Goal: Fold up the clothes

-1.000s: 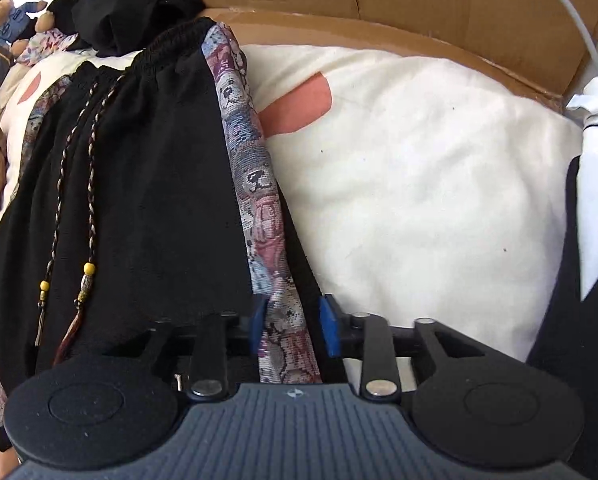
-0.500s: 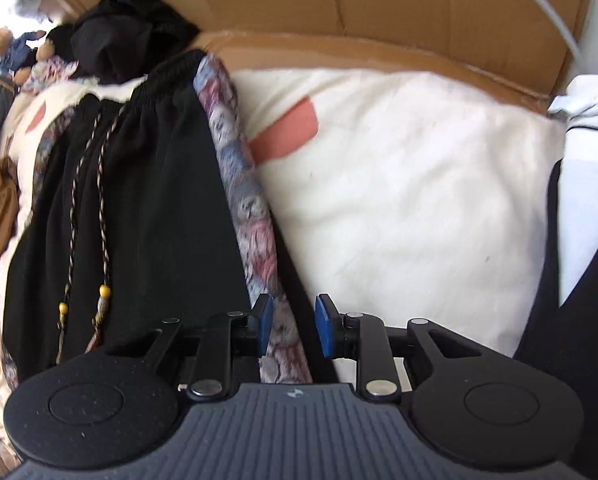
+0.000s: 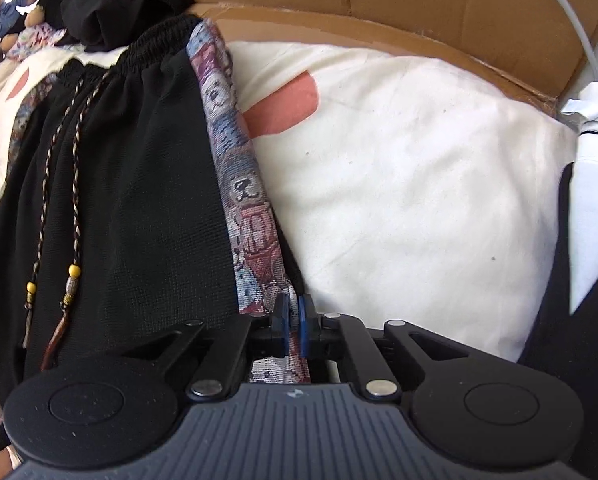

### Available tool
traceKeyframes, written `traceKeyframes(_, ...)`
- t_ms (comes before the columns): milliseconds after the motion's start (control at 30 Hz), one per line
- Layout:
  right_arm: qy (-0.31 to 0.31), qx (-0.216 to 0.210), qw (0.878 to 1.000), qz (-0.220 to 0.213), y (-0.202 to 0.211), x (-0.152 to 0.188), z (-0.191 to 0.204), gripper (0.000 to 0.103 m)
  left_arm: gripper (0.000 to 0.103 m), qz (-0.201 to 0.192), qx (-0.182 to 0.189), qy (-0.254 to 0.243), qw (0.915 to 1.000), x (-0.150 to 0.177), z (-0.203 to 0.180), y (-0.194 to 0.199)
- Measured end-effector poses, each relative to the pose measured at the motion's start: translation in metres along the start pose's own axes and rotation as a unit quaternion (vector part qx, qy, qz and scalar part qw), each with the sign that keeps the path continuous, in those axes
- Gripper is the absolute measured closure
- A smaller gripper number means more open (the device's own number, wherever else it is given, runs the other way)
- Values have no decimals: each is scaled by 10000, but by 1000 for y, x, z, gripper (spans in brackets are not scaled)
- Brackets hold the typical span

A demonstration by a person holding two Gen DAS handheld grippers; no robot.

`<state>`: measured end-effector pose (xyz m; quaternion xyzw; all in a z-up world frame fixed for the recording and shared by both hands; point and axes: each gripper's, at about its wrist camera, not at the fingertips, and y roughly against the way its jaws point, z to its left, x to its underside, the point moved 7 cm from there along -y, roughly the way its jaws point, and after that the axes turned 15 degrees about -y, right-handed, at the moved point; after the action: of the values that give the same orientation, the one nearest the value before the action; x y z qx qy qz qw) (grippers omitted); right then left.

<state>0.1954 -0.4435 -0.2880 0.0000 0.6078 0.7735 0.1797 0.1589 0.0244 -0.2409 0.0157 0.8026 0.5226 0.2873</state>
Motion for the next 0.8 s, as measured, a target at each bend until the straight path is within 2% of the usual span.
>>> traceKeyframes(267,-453,125,9985,-264,11,-6,-24,96,53,13,-93,-31,10000,2,5,0)
traceKeyframes(400,-694,-88,9968,-393,19,-12,-30,96,52,95,-197,-27,9998,8,11,-3)
traceKeyframes(633,-644,-173,9972,-344,8,-9,-18,96,51,187,-418,9,9989,19,29,-7)
traceKeyframes(733,-579,-183,9971,-449,9,-11,-12,96,51,293,-587,7,9978,28,38,-10)
traceKeyframes(800,-550,-172,9959,-701,15,-15,-7,96,51,327,-635,111,9974,33,45,-10)
